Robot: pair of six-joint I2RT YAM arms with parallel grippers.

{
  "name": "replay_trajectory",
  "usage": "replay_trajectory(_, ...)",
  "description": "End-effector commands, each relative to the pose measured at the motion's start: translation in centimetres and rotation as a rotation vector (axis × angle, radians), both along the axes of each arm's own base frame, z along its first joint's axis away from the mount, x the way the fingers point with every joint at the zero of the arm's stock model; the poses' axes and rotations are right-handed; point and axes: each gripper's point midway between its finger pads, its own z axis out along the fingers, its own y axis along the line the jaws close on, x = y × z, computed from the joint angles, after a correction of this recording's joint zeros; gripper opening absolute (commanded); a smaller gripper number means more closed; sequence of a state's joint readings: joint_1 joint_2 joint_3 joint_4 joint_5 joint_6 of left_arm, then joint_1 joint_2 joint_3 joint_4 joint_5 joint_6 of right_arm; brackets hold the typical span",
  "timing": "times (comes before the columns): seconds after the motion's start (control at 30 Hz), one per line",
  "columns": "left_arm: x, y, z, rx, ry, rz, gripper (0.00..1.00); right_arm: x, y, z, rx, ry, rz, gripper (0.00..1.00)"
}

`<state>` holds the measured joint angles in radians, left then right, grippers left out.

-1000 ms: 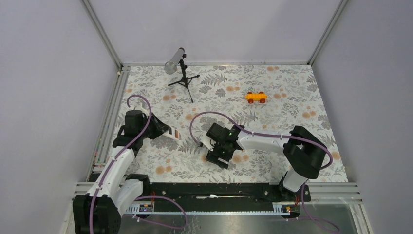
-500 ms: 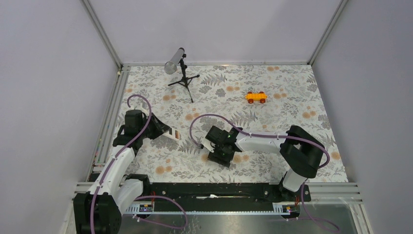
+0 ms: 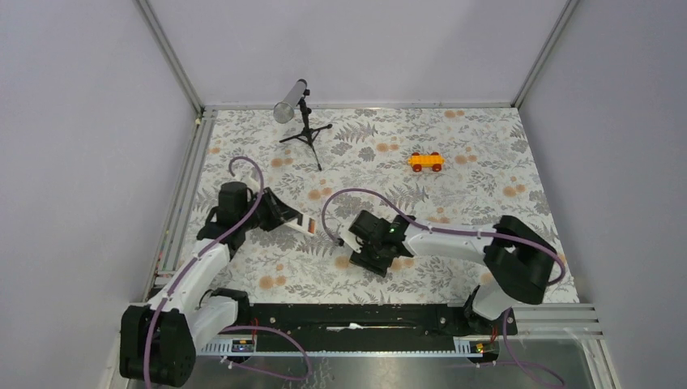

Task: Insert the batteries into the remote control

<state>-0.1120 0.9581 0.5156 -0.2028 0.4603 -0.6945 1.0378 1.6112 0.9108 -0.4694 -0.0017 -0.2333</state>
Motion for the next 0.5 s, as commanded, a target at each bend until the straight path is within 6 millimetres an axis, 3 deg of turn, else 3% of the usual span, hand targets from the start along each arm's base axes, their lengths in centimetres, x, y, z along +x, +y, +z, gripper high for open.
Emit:
replay_trajectory(0.0,-0.4,-5.0,1.8,-0.107,-0.095,-0.145,0.0,1.1,1.8,3.9,0.176,-0.109,-0.024,0.38)
replay_trajectory(0.23,-1.0,-10.1,1.9,-0.169,-0.117,-0.239,0.0,1.6,3.4,7.7,0.331,-0.172,-0.042,0.41)
replay_trajectory(0.47,-1.5,-13.0,2.6,-0.159,-0.137,-0.332,0.0,2.0,5.3,8.7,0.362,-0.139,-0.056,0.42)
